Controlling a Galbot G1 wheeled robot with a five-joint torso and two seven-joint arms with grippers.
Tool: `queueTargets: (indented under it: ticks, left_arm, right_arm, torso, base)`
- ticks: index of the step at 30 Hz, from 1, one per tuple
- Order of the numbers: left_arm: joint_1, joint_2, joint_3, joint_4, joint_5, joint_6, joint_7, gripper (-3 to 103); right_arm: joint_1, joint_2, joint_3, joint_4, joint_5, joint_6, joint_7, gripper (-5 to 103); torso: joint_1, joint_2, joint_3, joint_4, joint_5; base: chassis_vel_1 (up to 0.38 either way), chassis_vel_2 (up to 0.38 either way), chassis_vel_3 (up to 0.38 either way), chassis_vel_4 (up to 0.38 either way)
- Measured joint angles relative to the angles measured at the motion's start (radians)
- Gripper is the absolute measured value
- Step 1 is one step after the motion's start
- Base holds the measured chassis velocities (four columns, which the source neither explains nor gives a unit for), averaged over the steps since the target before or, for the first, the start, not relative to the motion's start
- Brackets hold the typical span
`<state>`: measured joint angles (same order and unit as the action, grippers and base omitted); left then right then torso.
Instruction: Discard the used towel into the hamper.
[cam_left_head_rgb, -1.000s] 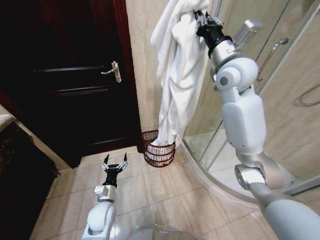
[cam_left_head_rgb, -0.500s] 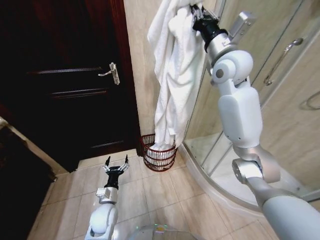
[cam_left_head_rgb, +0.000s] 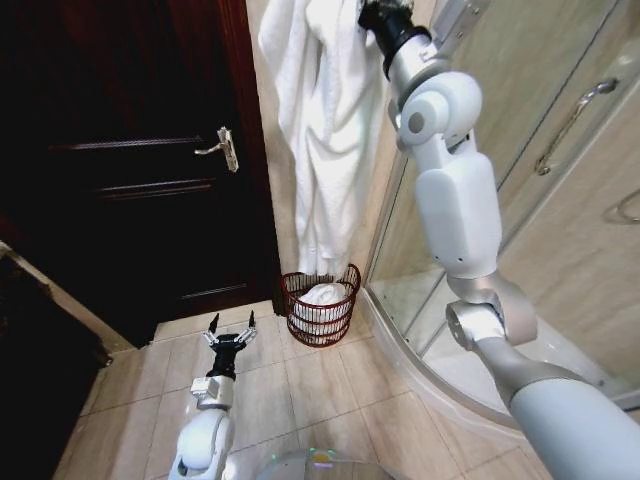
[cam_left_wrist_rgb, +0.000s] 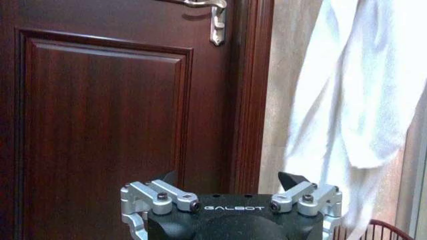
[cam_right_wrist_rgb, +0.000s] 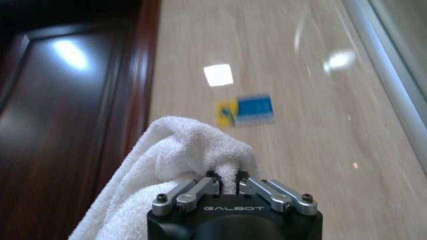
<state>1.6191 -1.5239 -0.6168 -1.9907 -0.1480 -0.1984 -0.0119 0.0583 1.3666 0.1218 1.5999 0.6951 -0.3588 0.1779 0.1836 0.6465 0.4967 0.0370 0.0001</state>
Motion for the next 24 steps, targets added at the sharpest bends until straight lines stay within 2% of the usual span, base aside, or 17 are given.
queueTargets:
  ticks: [14,24]
  left_arm:
    - [-0.018,0.009,0.018,0.012,-0.002,-0.007,0.0,100]
    - [-0.013,0.007,0.012,0.012,-0.005,-0.018,0.0,100]
  right_arm:
    - [-0.154,-0.015,-0.027,-0.019,-0.017,0.01,-0.004,11]
    - [-0.235,0.012,-0.031,-0.065,-0.077,0.048,-0.022,11]
  torso:
    - [0.0,0.0,0.0,-0.0001,-0.0001]
    - [0.0,0.0,0.0,0.0001,-0.0003]
  base:
    - [0.0,0.0,0.0,0.0]
    - [0.0,0.0,0.0,0.0]
